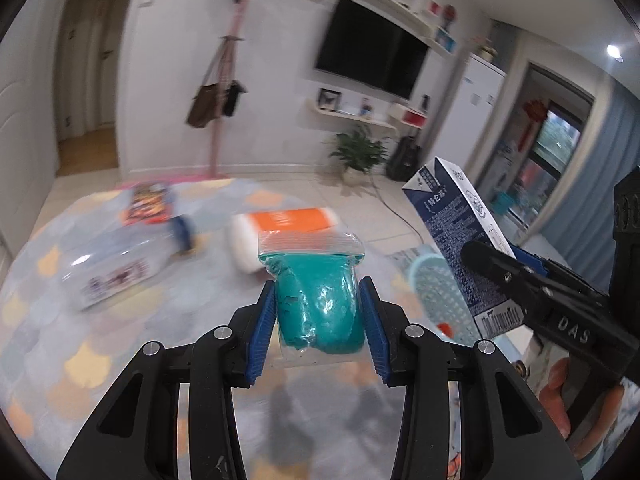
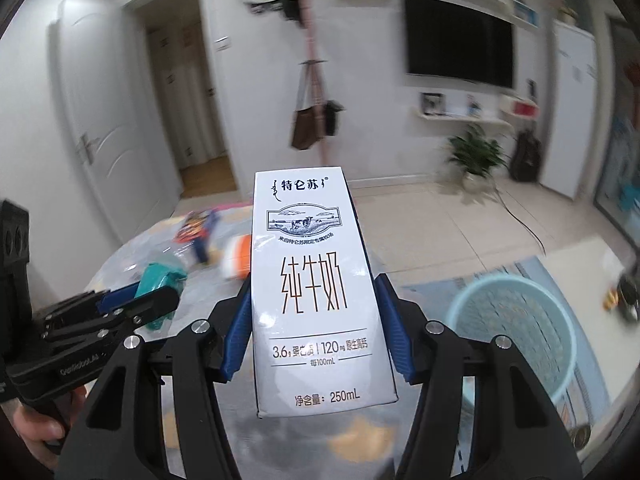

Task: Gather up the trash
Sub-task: 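Carry the carton with the right tool while the left tool carries the teal bag to the basket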

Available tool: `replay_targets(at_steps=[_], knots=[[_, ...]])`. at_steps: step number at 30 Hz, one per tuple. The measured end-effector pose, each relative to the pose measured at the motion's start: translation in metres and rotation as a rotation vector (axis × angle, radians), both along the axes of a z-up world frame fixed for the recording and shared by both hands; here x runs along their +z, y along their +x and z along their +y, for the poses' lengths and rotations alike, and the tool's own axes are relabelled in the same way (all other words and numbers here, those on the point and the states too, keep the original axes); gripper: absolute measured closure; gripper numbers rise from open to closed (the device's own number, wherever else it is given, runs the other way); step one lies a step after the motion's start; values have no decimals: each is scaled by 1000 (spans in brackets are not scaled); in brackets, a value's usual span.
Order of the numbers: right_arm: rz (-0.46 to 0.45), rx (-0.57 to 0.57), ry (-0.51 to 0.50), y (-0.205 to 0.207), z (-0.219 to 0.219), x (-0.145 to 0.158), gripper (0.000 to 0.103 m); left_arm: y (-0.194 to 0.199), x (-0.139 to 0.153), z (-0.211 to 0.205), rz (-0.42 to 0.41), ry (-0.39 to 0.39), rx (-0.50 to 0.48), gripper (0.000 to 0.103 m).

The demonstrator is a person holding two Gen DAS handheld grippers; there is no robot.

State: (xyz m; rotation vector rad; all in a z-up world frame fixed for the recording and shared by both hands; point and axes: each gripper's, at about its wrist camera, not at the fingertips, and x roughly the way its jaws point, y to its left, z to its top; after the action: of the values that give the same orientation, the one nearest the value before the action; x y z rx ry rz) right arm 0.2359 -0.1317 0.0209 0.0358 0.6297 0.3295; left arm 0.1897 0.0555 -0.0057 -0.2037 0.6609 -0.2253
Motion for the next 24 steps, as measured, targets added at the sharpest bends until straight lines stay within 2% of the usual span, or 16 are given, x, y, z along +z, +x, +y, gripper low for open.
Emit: replay_targets(at_steps=[6,11,15,20,24], knots=[[14,-193,22,9,-80,-9,49,23,3,-69,-8,44,-117,63],[78,-312,81,20,-142,-28,49,48,-6,-121,25,33,-218,63],[128,-405,84,29,-180,-51,49,70,-16,-163,46,20,-301,63],[204,-478,111,42,-211,-81,48,95,-33,-197,81,32,-357,63],[272,-519,114,55,-227,-109,48,118,-58,-217,150,8,-379,63]])
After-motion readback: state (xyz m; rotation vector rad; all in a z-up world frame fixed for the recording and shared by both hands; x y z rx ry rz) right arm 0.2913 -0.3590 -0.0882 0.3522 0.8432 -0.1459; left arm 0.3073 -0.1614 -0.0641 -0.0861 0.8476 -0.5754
